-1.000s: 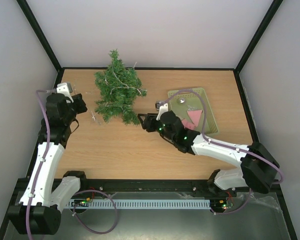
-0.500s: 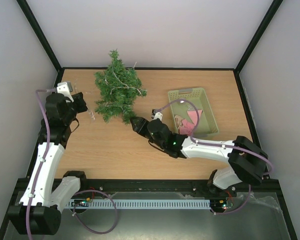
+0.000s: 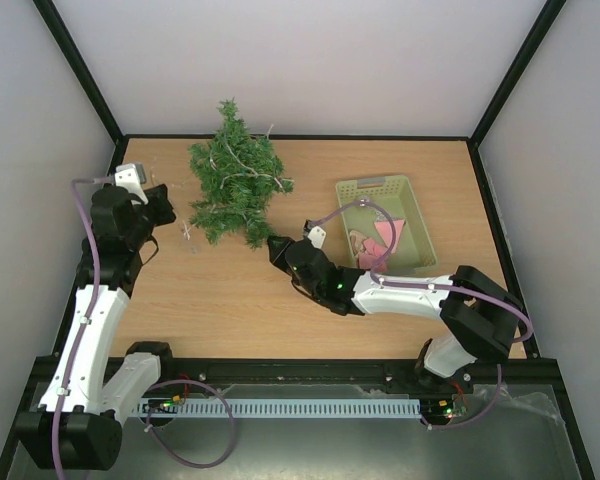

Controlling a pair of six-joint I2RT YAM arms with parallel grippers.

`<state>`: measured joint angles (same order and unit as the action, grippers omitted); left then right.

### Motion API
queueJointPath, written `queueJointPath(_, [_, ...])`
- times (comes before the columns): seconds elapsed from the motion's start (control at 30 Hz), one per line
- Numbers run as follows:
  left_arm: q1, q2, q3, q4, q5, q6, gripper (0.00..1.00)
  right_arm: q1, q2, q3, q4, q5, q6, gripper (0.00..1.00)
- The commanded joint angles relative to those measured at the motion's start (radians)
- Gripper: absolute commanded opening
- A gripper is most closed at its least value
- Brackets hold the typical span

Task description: Decorate the small christmas tree

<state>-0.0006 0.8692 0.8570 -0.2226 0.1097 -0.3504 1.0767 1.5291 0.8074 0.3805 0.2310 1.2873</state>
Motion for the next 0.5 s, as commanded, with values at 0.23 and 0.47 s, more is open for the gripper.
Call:
queueJointPath(0.23, [-0.008, -0.022, -0.027, 0.049, 0.073, 0.098, 0.03, 0.003, -0.068, 0.018, -0.052, 0.183, -0.242, 0.02])
queueJointPath(0.47, [-0.014, -0.029, -0.04, 0.044, 0.105, 0.117, 0.02, -0.054, -0.11, 0.004, -0.042, 0.14, -0.429, 0.02])
